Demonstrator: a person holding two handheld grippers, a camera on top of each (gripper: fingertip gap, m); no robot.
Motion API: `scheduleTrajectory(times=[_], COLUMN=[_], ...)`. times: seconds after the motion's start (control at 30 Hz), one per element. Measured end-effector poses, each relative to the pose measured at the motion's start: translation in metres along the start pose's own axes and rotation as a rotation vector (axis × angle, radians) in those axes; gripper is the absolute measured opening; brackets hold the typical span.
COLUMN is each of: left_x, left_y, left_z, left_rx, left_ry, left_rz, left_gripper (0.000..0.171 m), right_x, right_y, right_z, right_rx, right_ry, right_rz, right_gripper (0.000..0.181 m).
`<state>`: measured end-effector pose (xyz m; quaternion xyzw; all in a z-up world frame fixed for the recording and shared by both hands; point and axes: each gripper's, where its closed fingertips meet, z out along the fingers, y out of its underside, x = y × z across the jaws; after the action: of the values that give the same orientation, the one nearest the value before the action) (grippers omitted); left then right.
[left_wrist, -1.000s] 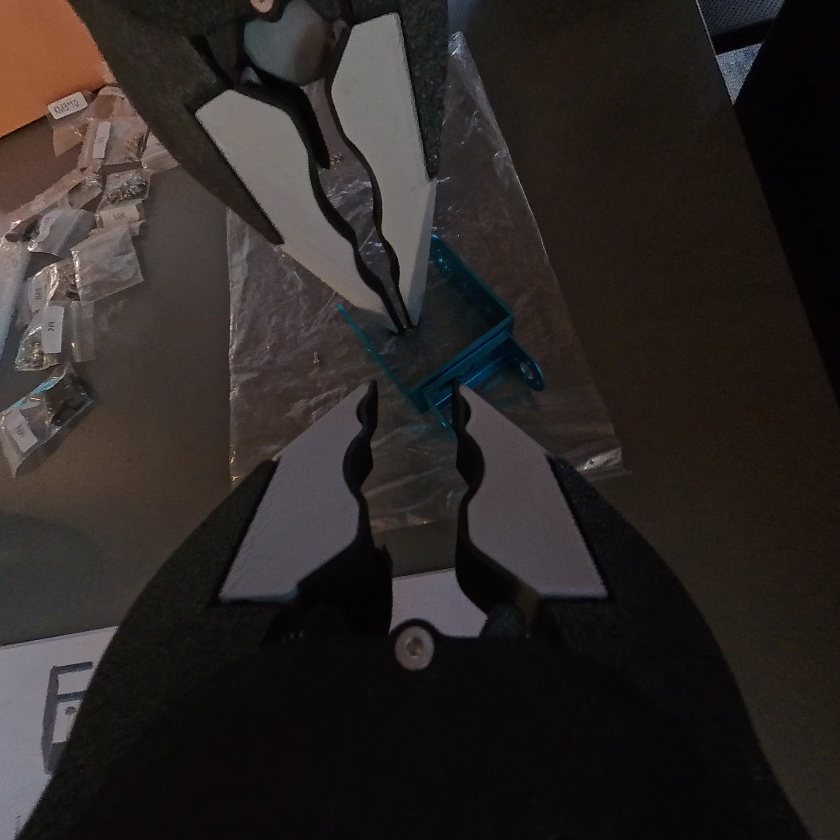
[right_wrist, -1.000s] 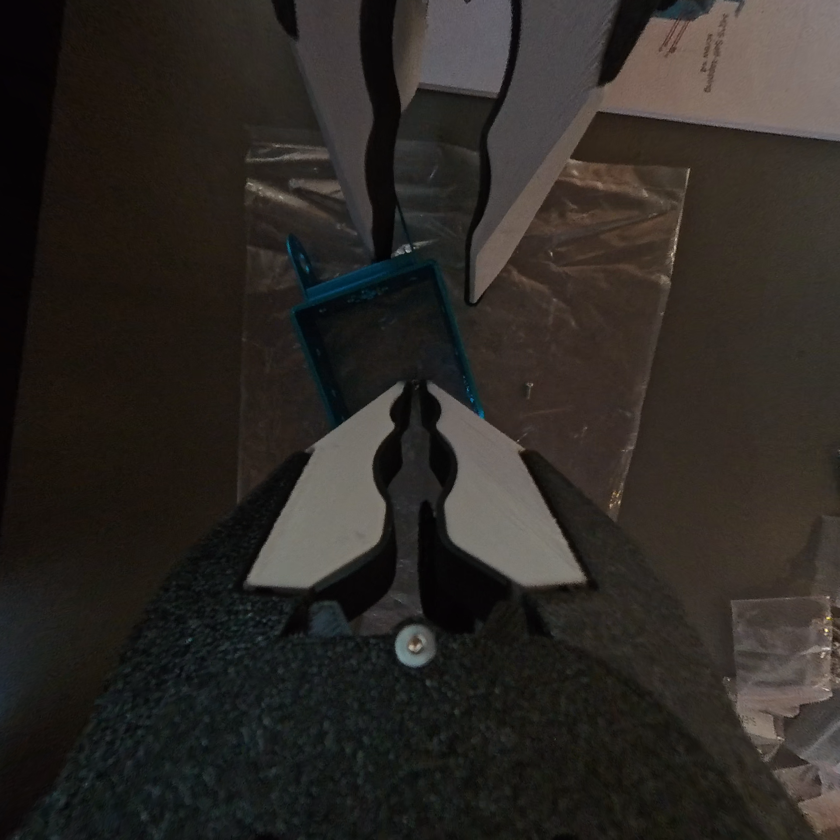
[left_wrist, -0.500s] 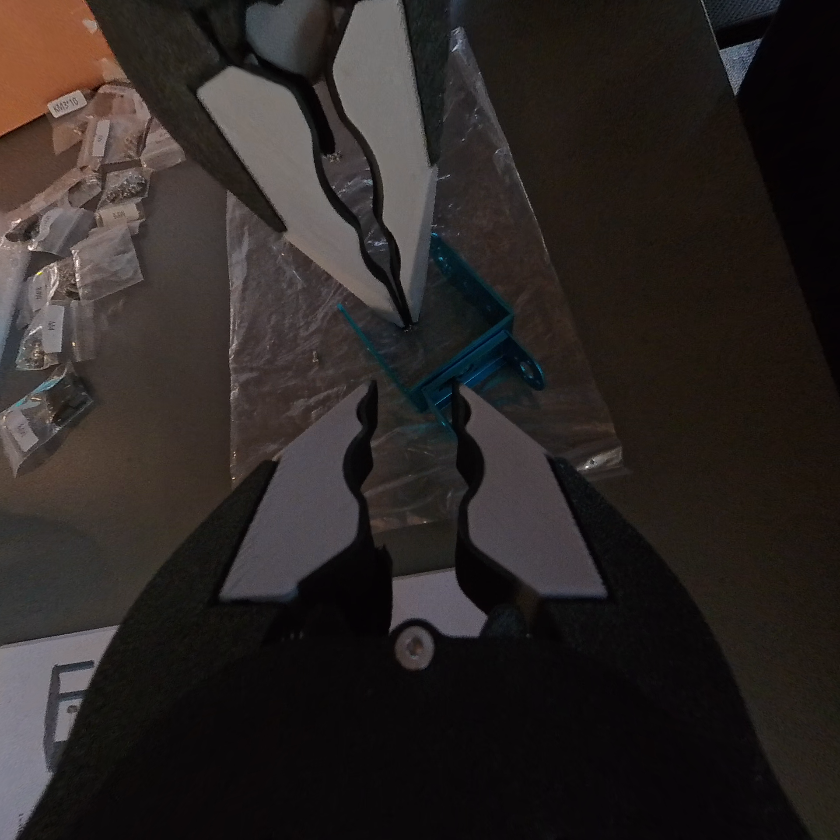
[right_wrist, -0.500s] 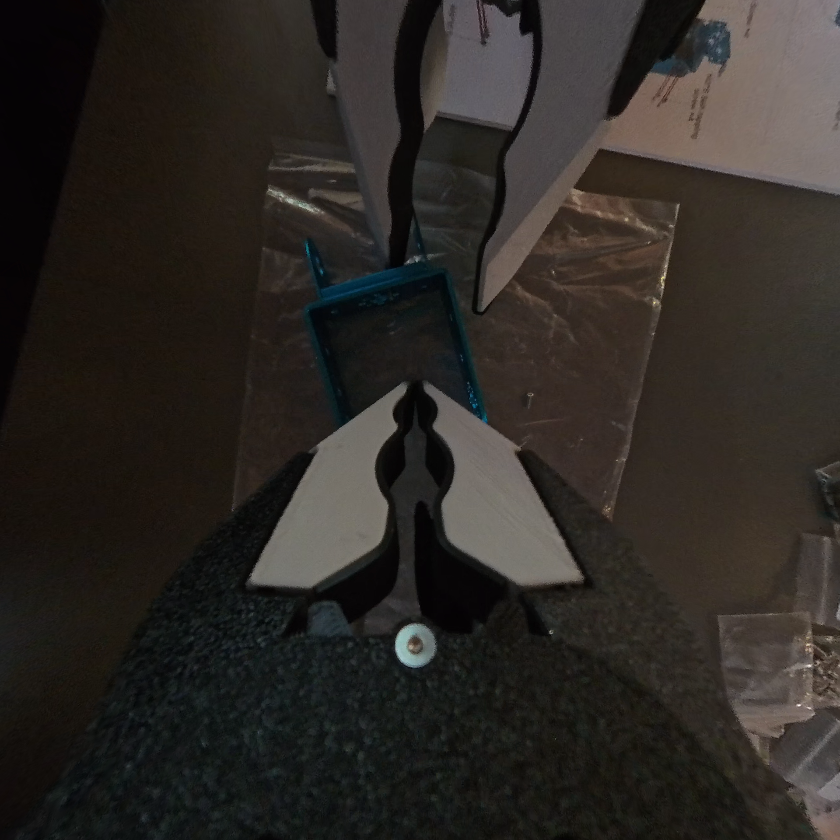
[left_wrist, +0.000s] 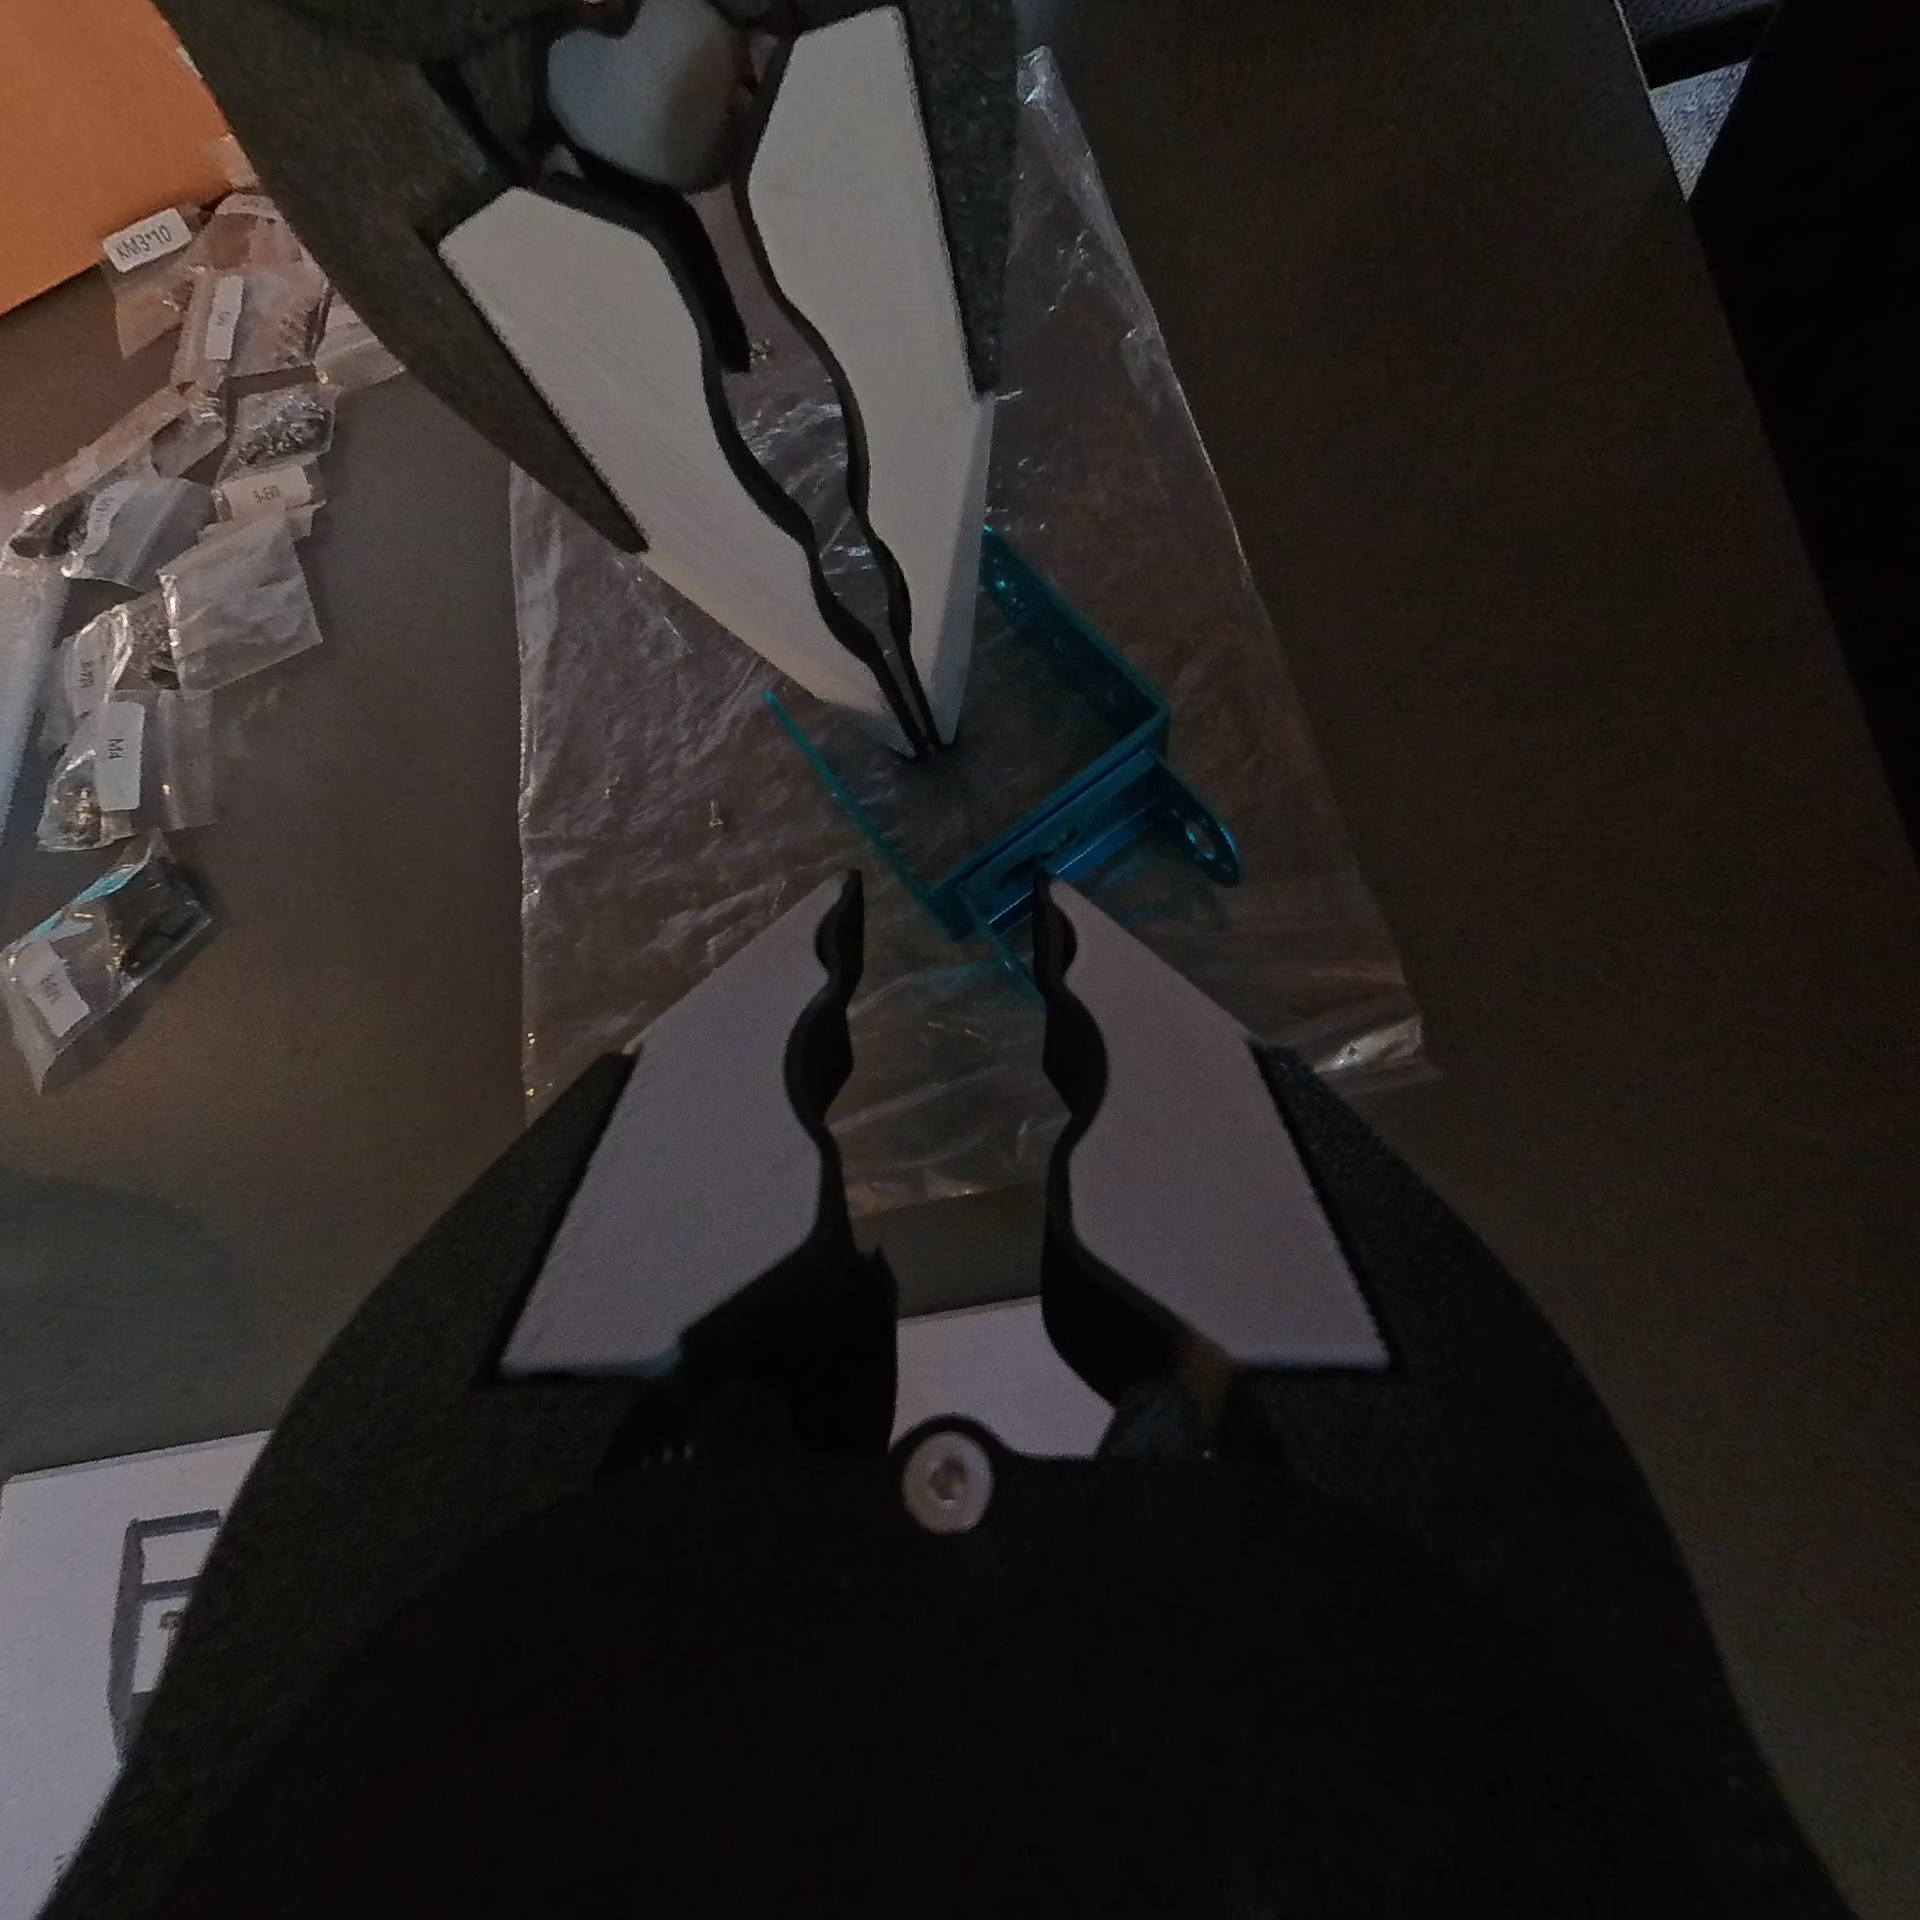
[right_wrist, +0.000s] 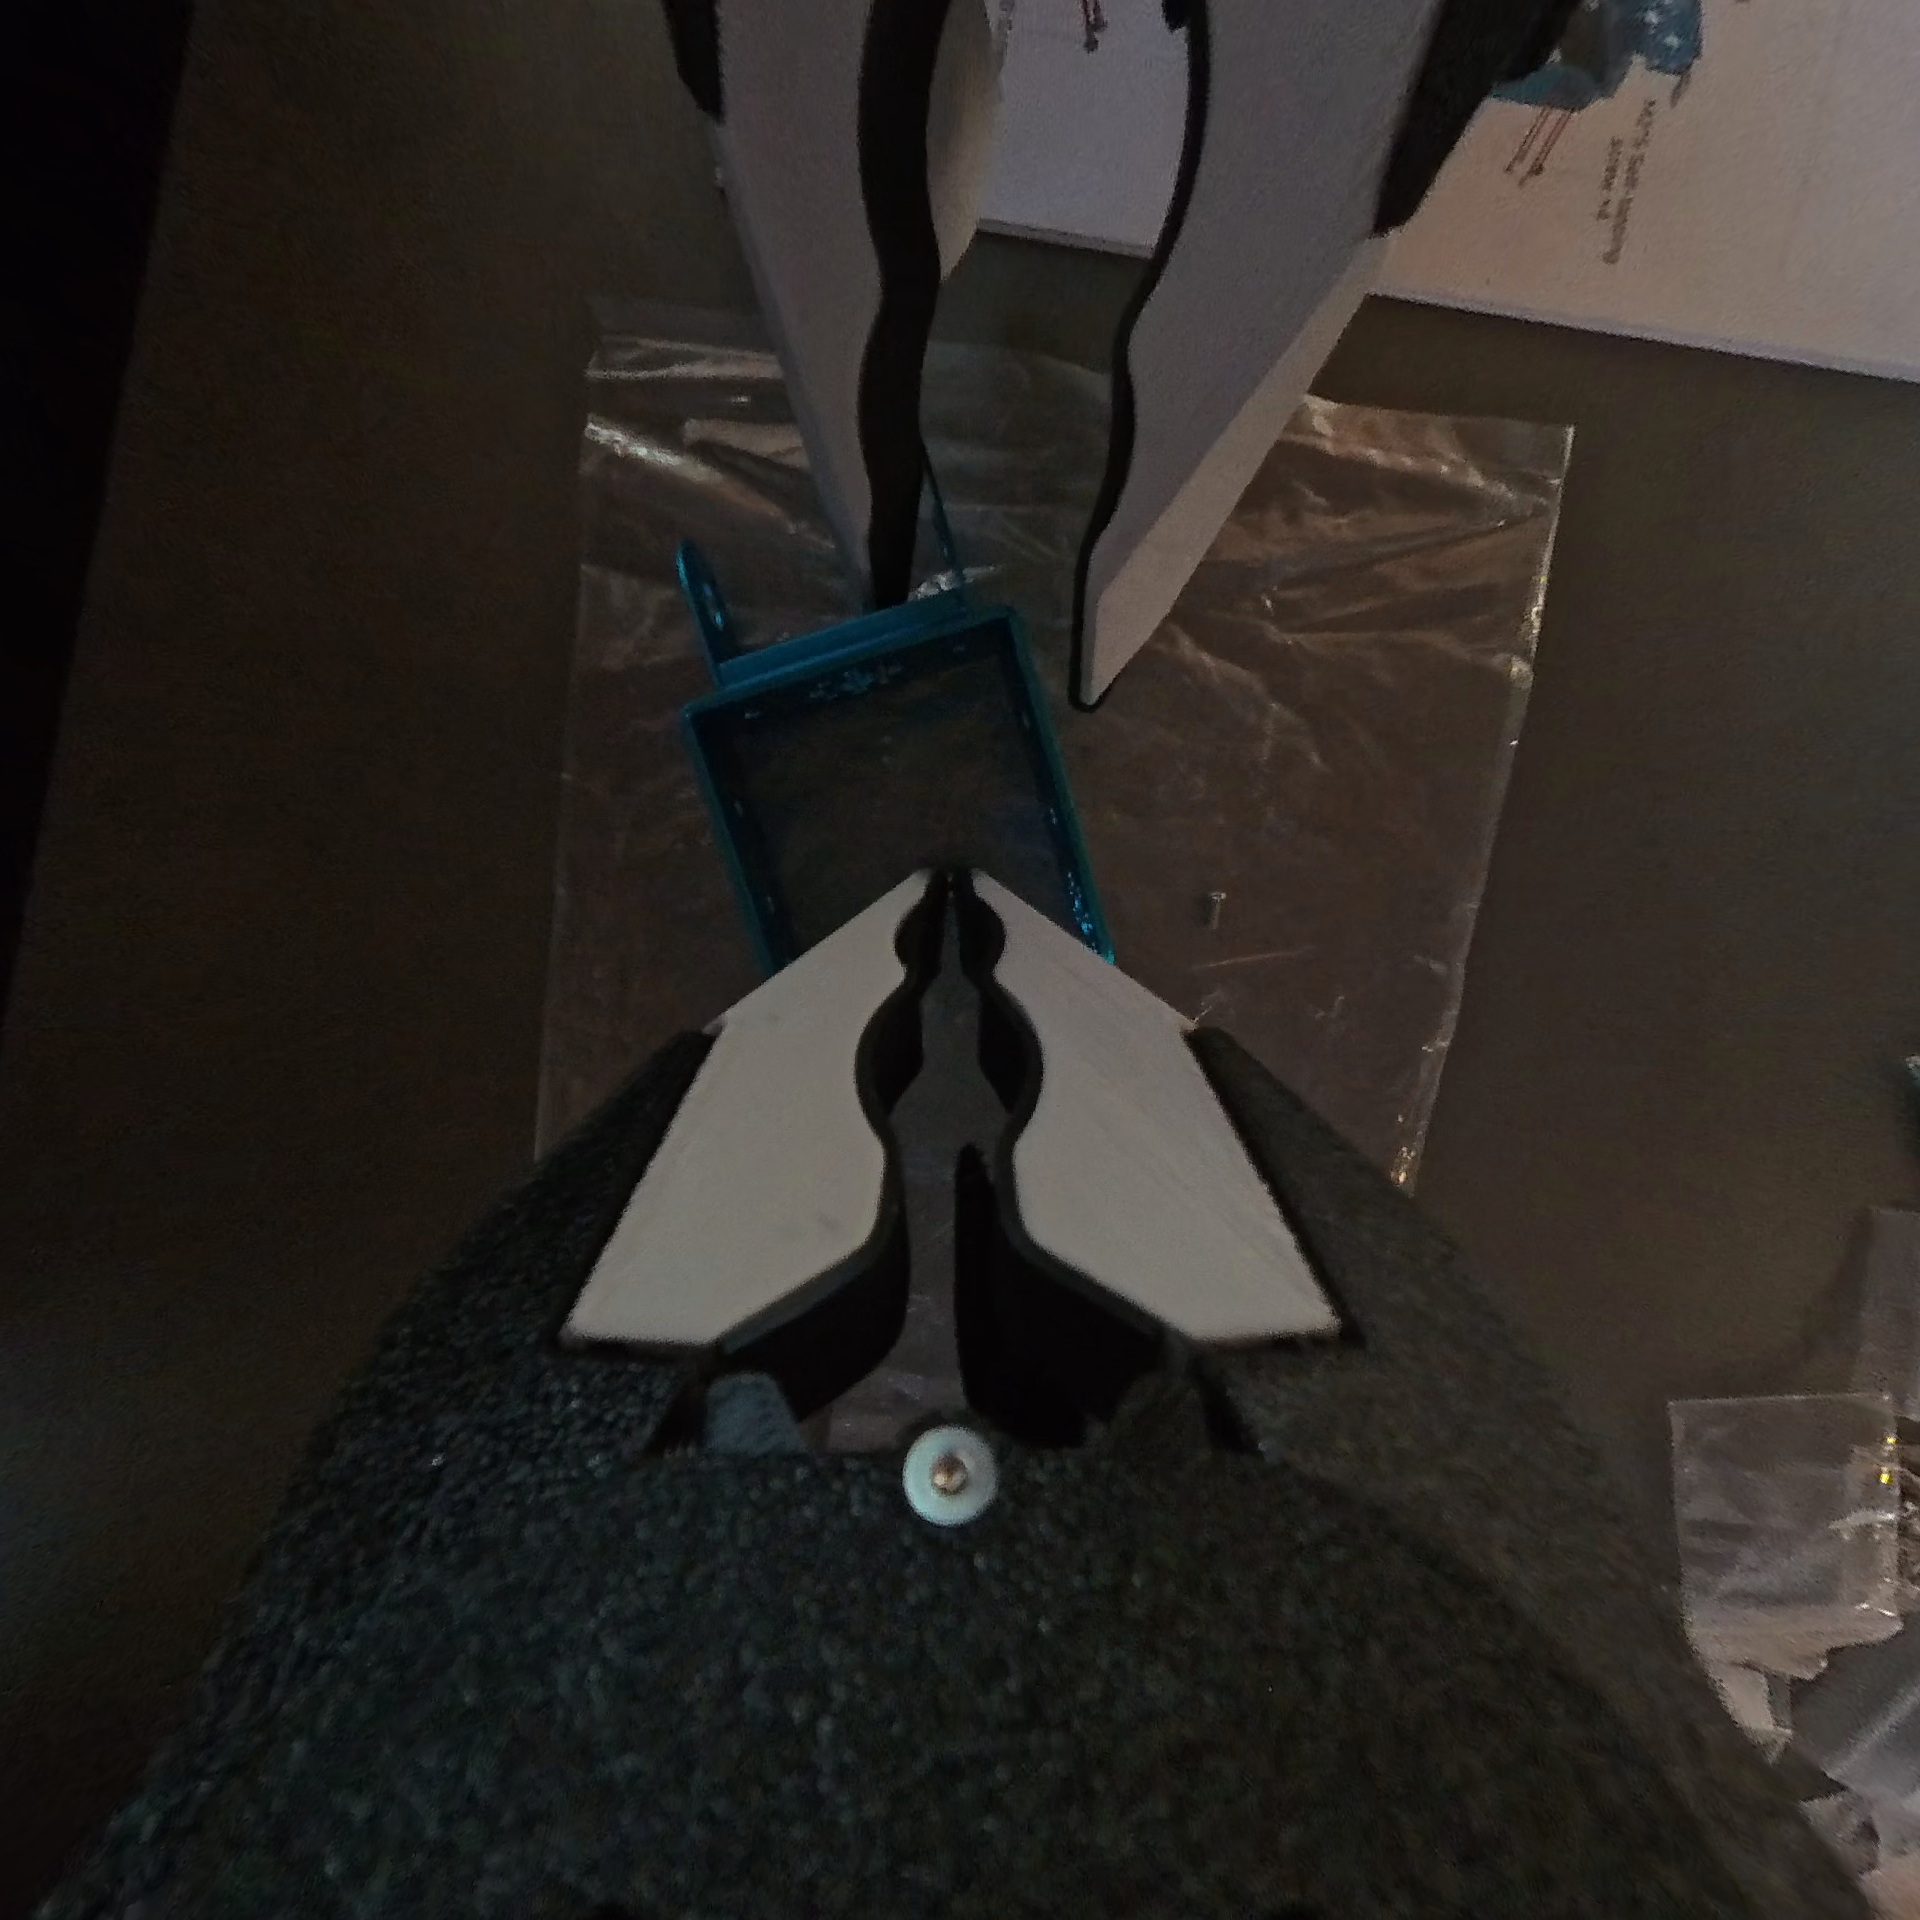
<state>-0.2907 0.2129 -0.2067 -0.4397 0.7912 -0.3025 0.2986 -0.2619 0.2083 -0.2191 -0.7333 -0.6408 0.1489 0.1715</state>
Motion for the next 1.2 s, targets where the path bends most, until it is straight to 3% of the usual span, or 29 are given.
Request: scheduleTrajectory(times=[0.43,0.6,0.83,1.2], left_x=[0.000,-0.001,-0.001,-0.001], left_y=[0.000,0.000,0.001,0.001], left_z=[0.000,0.000,0.000,0.000], left_rx=[0.001,-0.002,-0.005,-0.005], left_ry=[0.000,0.000,0.001,0.002], left_rz=[-0.004,-0.005,-0.010,-0.008], left_gripper=[0.032,0.032,0.032,0.032], right_x=[0.004,0.014,0.032,0.028], right_y=[-0.001,0.026,0.080,0.085], right_z=[-0.007,-0.023,-0.046,-0.044], right_rx=[0.045,-0.082,-0.209,-0.215], right_ry=[0.052,0.131,0.177,0.142], right_rz=[-0.070,-0.112,-0.004,0.020], right_gripper=[0.001,0.001,0.001,0.005])
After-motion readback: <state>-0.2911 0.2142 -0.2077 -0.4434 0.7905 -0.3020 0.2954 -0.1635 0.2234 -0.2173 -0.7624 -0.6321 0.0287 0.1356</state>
